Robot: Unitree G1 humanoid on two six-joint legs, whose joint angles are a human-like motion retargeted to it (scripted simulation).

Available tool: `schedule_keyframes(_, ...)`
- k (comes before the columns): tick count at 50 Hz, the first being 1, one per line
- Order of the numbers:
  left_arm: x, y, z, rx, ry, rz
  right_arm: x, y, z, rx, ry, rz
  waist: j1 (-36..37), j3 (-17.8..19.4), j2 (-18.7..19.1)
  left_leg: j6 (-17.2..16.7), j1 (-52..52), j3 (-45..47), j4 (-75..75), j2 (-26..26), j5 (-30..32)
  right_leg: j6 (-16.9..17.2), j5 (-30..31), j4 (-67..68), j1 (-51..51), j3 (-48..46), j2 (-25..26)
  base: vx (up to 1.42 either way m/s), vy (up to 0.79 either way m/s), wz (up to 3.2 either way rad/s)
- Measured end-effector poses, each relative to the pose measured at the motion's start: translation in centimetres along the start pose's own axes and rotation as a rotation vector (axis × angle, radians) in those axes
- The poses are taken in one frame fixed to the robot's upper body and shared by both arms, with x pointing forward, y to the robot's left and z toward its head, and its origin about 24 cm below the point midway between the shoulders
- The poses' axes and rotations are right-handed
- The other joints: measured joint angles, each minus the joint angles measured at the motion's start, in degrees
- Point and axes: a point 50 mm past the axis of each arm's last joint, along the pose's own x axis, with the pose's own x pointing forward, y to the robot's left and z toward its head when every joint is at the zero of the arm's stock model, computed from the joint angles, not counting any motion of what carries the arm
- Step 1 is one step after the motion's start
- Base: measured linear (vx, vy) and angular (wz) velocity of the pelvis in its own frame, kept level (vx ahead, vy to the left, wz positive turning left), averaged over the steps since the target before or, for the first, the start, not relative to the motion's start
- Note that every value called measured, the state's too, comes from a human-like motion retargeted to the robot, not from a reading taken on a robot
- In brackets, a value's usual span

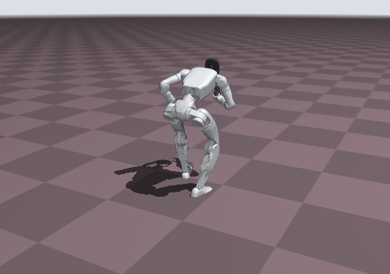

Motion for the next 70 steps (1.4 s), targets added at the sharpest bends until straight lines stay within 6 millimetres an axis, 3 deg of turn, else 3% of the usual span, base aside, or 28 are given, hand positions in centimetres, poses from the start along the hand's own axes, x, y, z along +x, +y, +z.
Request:
schedule_keyframes(2, 0.2, 0.1, -0.2, -0.047, 0.036, 0.051, -0.2, 0.3, -0.4, -0.005, 0.032, 0.013, 0.4, 0.0, -1.4, 2.7, 0.3, -1.2, 2.0, -0.3, 0.9, -4.7, 3.5, 2.6, -1.3, 0.2, -0.4, 0.5, 0.11, -0.61)
schedule_keyframes(6, 1.8, -1.7, 0.9, -0.166, -0.009, 0.073, -1.7, 0.3, -1.3, -0.005, 0.112, 0.026, -0.2, 0.0, -3.0, 6.0, -0.2, -0.9, 9.7, 0.6, -0.4, -5.7, 13.1, 13.6, -5.9, 1.3, -2.7, 0.48, 0.18, -0.33)
schedule_keyframes(9, 3.9, -3.6, 3.2, -0.197, -0.136, 0.077, -3.6, 1.4, -2.3, 0.016, 0.212, 0.086, -2.2, 0.0, -4.5, 6.9, 0.1, -0.9, 14.0, 1.3, -2.6, -5.8, 24.0, 21.2, -11.9, 2.9, -3.2, 0.47, 0.19, -0.36)
schedule_keyframes(12, 6.1, -5.3, 6.5, -0.254, -0.281, 0.074, -6.3, 1.1, -3.6, 0.041, 0.341, 0.072, -4.4, 0.0, -4.3, 7.1, 0.8, -2.3, 19.6, 1.0, -7.0, -5.4, 23.5, 21.0, -14.4, 2.5, -3.8, 0.48, 0.15, 0.1)
schedule_keyframes(14, 7.4, -6.3, 9.3, -0.272, -0.399, 0.042, -8.1, 0.7, -4.3, 0.06, 0.425, 0.053, -5.8, 0.0, -3.9, 7.1, 1.1, -3.4, 23.1, 0.9, -9.6, -4.5, 20.7, 14.8, -14.4, 1.1, -3.8, 0.45, 0.1, 0.16)
schedule_keyframes(18, 9.5, -7.3, 15.9, -0.273, -0.675, 0.006, -10.8, 0.0, -5.3, 0.068, 0.548, 0.03, -9.0, 0.0, -4.0, 7.4, 1.2, -4.3, 28.1, 0.2, -13.4, -1.9, 20.8, -6.7, -14.0, 0.3, -2.3, 0.42, 0.05, 0.25)
schedule_keyframes(23, 9.6, -7.2, 23.0, -0.295, -0.971, -0.001, -12.7, -0.9, -5.9, 0.019, 0.622, 0.019, -15.1, 0.0, -4.0, 7.8, 1.1, -4.9, 34.4, -3.3, -17.5, 4.4, 21.4, -34.7, -9.5, 3.8, -3.1, 0.45, -0.02, 0.95)
schedule_keyframes(28, 8.6, -7.8, 26.2, -0.3, -1.132, -0.052, -13.3, -1.5, -6.0, -0.006, 0.631, -0.009, -18.6, 0.0, -1.8, 7.7, 1.9, -6.7, 39.6, -5.6, -21.3, 10.4, 32.1, -39.7, -4.9, 2.6, -6.2, 0.5, -0.13, 0.86)
schedule_keyframes(31, 8.6, -8.0, 25.9, -0.308, -1.121, -0.077, -12.3, -1.7, -6.1, -0.018, 0.598, -0.025, -17.0, 0.0, -0.9, 7.8, 2.1, -7.2, 42.5, -4.1, -23.3, 10.9, 33.3, -35.1, -6.0, 1.2, -6.0, 0.46, -0.2, -0.12)
schedule_keyframes(34, 9.1, -7.9, 23.4, -0.293, -1.012, -0.074, -10.5, -1.6, -5.9, -0.011, 0.537, -0.039, -15.0, 0.0, 0.6, 7.8, 0.6, -8.5, 47.8, -2.2, -21.7, 9.1, 31.3, -29.2, -7.7, 1.6, -5.0, 0.47, -0.22, -0.17)
schedule_keyframes(40, 9.4, -6.7, 14.2, -0.191, -0.619, -0.027, -6.2, -1.2, -4.5, 0.052, 0.372, -0.046, -12.5, 0.0, 3.7, 8.7, -5.3, -5.8, 62.4, 4.7, -10.1, 1.5, 23.0, -17.6, -7.8, 0.0, -5.7, 0.48, -0.22, 0.22)
schedule_keyframes(43, 8.0, -6.0, 9.8, -0.163, -0.435, -0.053, -4.3, -1.1, -3.7, 0.041, 0.295, -0.038, -11.4, 0.0, 4.6, 11.4, -5.9, 0.5, 62.7, 9.8, -12.9, -1.0, 18.5, -13.3, -6.5, -1.3, -6.7, 0.47, -0.22, 0.51)
schedule_keyframes(45, 6.7, -5.5, 7.4, -0.157, -0.333, -0.073, -3.3, -1.1, -3.3, 0.027, 0.249, -0.028, -10.3, 0.0, 4.7, 11.4, -6.3, 3.6, 58.7, 10.7, -14.7, -2.2, 15.7, -11.1, -5.4, -2.1, -7.2, 0.44, -0.2, 0.45)
schedule_keyframes(50, 4.8, -2.1, 4.4, -0.177, -0.215, -0.051, -0.5, -1.0, -1.8, -0.008, 0.109, -0.052, -8.0, 0.0, 1.2, 8.7, -6.7, 10.5, 34.7, 8.3, -12.3, -3.9, 10.6, -8.4, -3.3, -3.9, -7.4, 0.42, -0.16, 0.21)
schedule_keyframes(55, 2.0, -1.2, 0.8, -0.17, -0.011, 0.058, -0.4, -1.1, -1.6, -0.086, 0.089, -0.011, -2.3, 0.0, -1.9, 3.0, 2.7, 14.3, 2.3, 3.9, -6.4, -3.7, 6.8, -6.3, 1.0, -4.0, -4.8, 0.5, -0.03, -0.73)
schedule_keyframes(57, 1.4, -1.3, 0.2, -0.2, 0.022, 0.088, -0.9, -1.0, -1.4, -0.051, 0.085, -0.014, -0.2, 0.0, -3.1, 1.3, 5.6, 13.0, -3.5, 3.5, -2.5, -3.4, 4.9, -6.0, 3.1, -4.3, -3.2, 0.52, 0.06, -1.02)
schedule_keyframes(58, 1.3, -1.7, 0.1, -0.227, 0.021, 0.069, -1.1, -1.2, -1.4, -0.046, 0.08, -0.023, 0.7, 0.0, -3.3, 0.1, 6.4, 12.2, -4.5, 3.7, -1.2, -1.7, 2.7, -5.8, 4.7, -4.5, -2.5, 0.51, 0.1, -0.65)
schedule_keyframes(60, 1.5, -2.3, 0.1, -0.338, 0.054, 0.105, -2.2, -1.0, -2.1, -0.063, 0.136, -0.005, 1.0, 0.0, -4.7, 2.2, 6.5, 11.6, -2.8, 3.7, 0.3, -6.1, 5.8, -0.8, 2.4, -4.9, -4.0, 0.47, 0.13, -0.18)
schedule_keyframes(63, 2.9, -4.1, 1.4, -0.443, 0.019, 0.07, -4.5, -1.1, -3.2, -0.071, 0.25, 0.009, -0.3, 0.0, -6.2, 4.9, 4.1, 11.1, 5.8, 3.9, -1.4, -8.3, 12.7, 12.5, -3.8, -4.5, -9.4, 0.46, 0.18, 0.39)
schedule_keyframes(66, 4.7, -6.2, 3.6, -0.485, -0.06, 0.003, -7.6, -1.2, -4.7, -0.046, 0.429, 0.026, -2.3, 0.0, -6.7, 7.9, 1.9, 8.8, 15.5, 3.3, -5.8, -8.3, 19.3, 22.6, -10.3, -2.1, -12.3, 0.47, 0.19, 0.63)
schedule_keyframes(70, 7.0, -8.8, 8.4, -0.495, -0.254, -0.108, -11.2, -1.8, -5.6, -0.024, 0.58, -0.049, -4.6, 0.0, -6.6, 9.2, 0.5, 4.4, 24.7, 3.0, -11.1, -5.8, 17.2, 18.4, -14.4, -1.6, -9.4, 0.43, 0.04, 0.53)
